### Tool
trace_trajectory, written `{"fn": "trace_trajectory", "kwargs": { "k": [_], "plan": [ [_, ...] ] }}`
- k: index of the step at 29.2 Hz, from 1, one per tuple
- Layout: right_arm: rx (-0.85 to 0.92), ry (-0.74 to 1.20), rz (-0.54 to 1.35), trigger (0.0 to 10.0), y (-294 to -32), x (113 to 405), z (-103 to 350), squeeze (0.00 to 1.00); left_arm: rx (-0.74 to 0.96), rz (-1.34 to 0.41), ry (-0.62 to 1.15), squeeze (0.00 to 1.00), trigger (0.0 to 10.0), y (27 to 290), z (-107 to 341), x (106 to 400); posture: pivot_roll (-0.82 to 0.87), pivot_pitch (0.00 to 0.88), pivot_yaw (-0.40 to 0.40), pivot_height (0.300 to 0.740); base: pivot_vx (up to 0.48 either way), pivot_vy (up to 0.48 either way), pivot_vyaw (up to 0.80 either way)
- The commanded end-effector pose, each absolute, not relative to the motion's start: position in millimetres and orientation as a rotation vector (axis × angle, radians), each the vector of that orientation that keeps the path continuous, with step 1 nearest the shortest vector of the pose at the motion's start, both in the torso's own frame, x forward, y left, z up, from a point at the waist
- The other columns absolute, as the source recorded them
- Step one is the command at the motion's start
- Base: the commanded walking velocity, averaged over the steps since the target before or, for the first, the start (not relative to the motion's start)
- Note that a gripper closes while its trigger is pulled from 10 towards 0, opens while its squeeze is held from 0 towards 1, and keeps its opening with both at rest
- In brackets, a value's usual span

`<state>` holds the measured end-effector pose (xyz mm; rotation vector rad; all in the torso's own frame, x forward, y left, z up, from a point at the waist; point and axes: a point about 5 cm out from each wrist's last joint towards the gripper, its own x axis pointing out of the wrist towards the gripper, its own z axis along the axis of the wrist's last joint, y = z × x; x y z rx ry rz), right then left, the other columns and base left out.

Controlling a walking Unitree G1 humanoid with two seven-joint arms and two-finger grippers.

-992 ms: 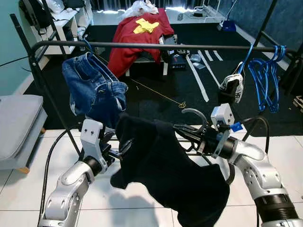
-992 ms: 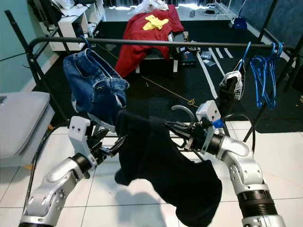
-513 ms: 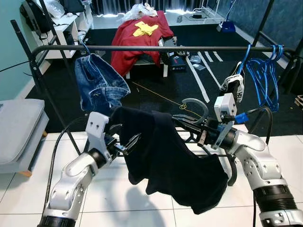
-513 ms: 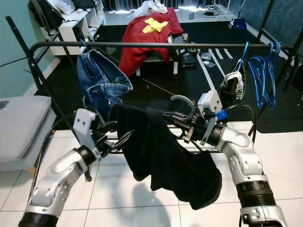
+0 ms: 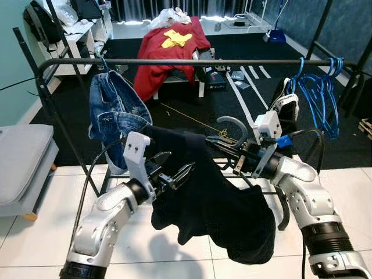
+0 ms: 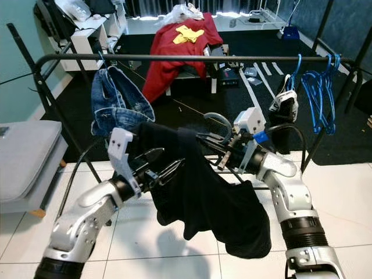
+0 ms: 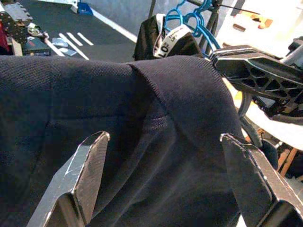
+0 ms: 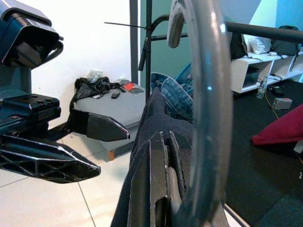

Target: Hang hanger

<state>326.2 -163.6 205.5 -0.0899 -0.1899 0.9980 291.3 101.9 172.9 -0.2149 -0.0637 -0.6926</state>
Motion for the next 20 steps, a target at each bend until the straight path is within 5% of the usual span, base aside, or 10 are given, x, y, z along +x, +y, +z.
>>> {"fn": "trace_trajectory", "kwargs": {
  "k": [1,7,13,14,20],
  "plan": [
    [-0.095,-0.237,1.017,10.0,-161,326,215,0.0,-0.201,-0.689,-0.049,0.0,10.0,101,171,291,0.04,0.041,0.032,0.74,0.0,0.0,0.0],
    [-0.084,-0.231,1.021,10.0,-163,326,216,0.0,-0.195,-0.585,-0.048,0.0,10.0,116,168,298,0.04,0.049,0.035,0.74,0.0,0.0,0.0],
    [-0.104,-0.238,0.933,10.0,-160,333,213,0.0,-0.259,-0.769,0.003,0.0,10.0,91,175,284,0.04,0.053,0.037,0.74,0.0,0.0,0.0],
    [-0.1,-0.238,0.924,10.0,-158,335,212,0.0,-0.26,-0.797,0.008,1.0,10.0,86,176,282,0.04,0.055,0.037,0.74,0.0,0.0,0.0],
    [-0.081,-0.242,0.924,10.0,-148,337,211,0.0,-0.258,-0.806,-0.002,1.0,10.0,77,178,282,0.04,0.063,0.037,0.74,0.0,0.0,0.0]
  ]
}}
